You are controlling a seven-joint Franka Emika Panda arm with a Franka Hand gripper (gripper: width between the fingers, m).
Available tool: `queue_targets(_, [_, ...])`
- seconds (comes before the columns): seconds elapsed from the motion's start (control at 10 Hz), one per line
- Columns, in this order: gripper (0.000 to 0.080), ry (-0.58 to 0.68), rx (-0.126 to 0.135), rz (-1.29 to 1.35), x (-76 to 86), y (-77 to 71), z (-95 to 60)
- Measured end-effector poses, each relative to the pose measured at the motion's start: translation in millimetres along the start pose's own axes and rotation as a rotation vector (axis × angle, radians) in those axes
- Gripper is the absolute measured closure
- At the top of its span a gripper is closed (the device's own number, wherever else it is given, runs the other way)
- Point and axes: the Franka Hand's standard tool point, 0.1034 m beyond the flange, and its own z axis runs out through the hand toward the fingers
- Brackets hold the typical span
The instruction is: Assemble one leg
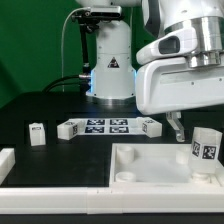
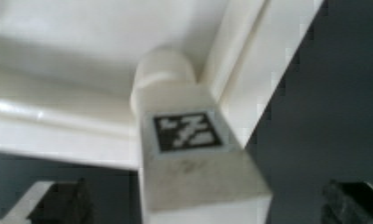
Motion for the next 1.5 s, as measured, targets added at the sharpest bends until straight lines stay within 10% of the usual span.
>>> queue_targets(0.3, [0.0151, -0.242, 0.031, 0.012, 7.6, 7.1, 2.0])
queue_targets(0.6, [0.0151, -0.21, 0.026, 0.001, 9.7, 12.0, 5.7])
queue_targets(1.0, [0.0506, -0.208, 0.024, -0.001, 10.0, 14.1, 6.1])
queue_targets(1.5, [0.0506, -0.209, 0.002, 0.243, 10.1, 14.0, 6.1])
